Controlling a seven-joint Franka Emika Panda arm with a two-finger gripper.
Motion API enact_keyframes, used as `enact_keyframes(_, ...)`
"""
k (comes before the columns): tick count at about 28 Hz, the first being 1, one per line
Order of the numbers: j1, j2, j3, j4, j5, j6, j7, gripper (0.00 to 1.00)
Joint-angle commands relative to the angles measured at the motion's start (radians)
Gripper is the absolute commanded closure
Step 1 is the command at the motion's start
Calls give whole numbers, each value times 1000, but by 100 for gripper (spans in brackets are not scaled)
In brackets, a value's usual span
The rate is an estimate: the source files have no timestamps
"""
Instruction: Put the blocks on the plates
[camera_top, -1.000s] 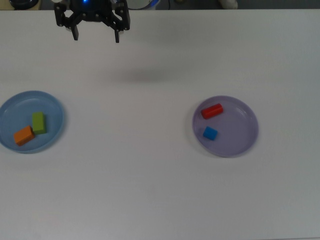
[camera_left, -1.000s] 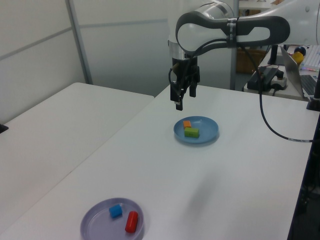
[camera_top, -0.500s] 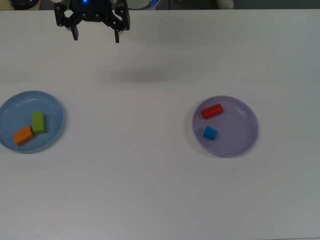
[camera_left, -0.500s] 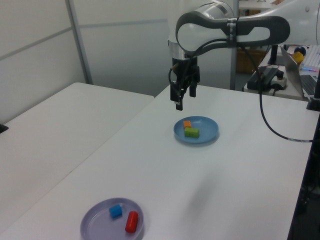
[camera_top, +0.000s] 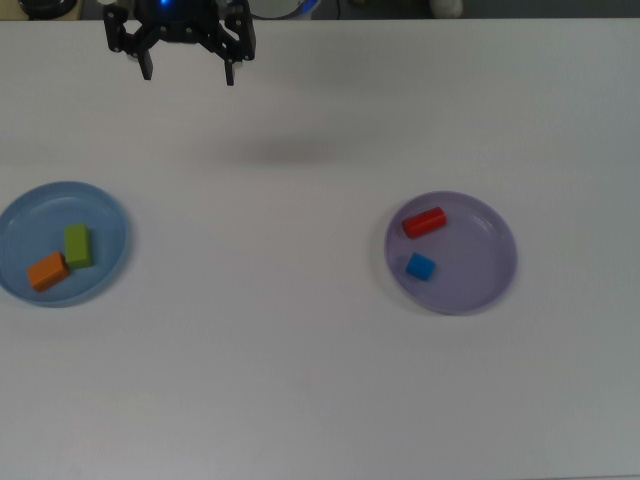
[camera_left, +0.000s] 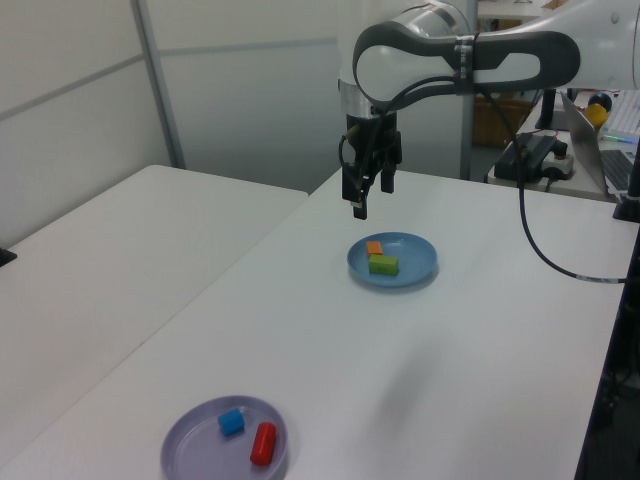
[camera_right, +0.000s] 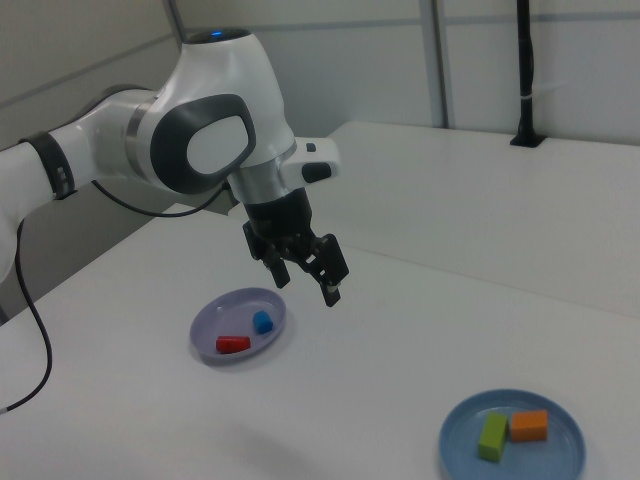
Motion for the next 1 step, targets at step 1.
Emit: enact_keyframes(1,21,2,-34,4,2,21,-15,0)
